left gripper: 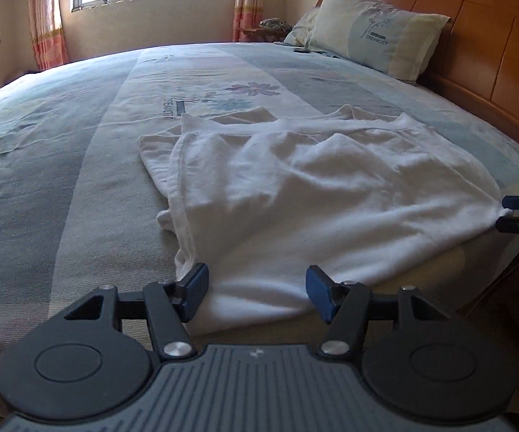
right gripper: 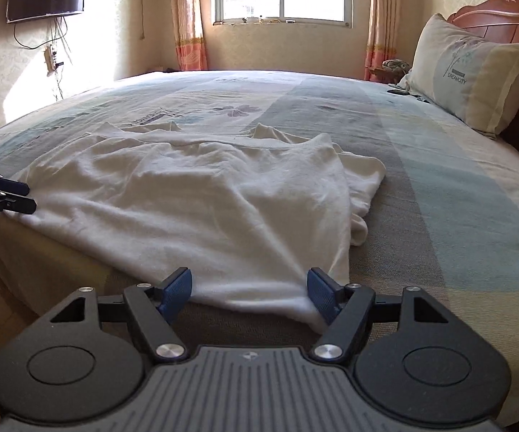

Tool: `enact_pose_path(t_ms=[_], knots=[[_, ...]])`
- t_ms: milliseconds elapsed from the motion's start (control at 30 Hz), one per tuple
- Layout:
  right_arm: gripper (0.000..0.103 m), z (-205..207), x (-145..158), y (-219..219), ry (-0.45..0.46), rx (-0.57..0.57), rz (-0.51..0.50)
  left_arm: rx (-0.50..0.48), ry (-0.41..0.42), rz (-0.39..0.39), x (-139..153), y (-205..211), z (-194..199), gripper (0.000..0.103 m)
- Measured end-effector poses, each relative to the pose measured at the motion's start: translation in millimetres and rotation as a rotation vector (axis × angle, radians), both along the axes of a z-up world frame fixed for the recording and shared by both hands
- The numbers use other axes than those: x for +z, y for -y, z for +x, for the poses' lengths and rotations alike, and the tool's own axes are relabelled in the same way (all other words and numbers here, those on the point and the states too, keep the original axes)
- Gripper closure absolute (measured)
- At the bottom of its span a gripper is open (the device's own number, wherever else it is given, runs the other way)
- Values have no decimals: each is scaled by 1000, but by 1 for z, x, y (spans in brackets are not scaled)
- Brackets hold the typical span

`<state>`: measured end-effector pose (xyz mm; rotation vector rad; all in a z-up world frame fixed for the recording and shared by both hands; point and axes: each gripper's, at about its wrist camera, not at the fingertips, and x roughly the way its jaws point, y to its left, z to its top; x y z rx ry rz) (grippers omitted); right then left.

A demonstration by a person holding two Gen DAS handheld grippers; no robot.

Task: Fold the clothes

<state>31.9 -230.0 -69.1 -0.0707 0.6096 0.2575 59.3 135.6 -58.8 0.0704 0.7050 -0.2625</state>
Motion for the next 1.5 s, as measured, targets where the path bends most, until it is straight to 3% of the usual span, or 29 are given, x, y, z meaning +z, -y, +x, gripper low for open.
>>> enact_pose_path(t_ms=[100, 267, 333, 433, 467, 667, 800, 933, 1000, 1067, 1167, 1267, 1400, 1500], knots=[[21, -14, 9, 10, -9, -48, -5, 8, 67, 71, 17, 14, -5, 34], [21, -15, 15, 29, -23, -107, 99, -86, 124, 52, 25, 49, 3, 27], [21, -14, 13, 26, -13, -133, 53, -122, 132, 48, 25, 61, 8, 27], [19, -9, 18, 23, 23, -111, 67, -174, 156, 7, 33, 75, 20, 27], [14, -7, 21, 23, 35, -100, 86, -182, 159, -13, 36, 78, 25, 27], [6, 38, 38, 4, 90, -15, 187, -140, 148, -100, 41, 76, 63, 23], [5, 76, 29, -11, 74, 25, 179, -69, 75, -116, 19, 61, 91, 22], [5, 95, 10, -6, 27, -49, 89, -18, 21, -147, 0, 32, 101, 22], [3, 96, 3, 10, -22, -111, 68, 13, -32, -168, 10, 24, 105, 22], [2, 96, 8, 25, -79, -143, 110, 10, -19, -155, 27, 27, 111, 21], [2, 103, 29, 34, -94, -144, 144, -32, -34, -192, 44, 34, 131, 12], [0, 128, 54, 16, -77, -43, 139, -70, -110, -276, 45, 43, 161, 11], [0, 165, 58, -22, -163, 143, 207, -58, -236, -328, 24, 50, 185, 11], [0, 180, 42, -37, -234, 154, 180, 10, -255, -274, 10, 48, 194, 12]])
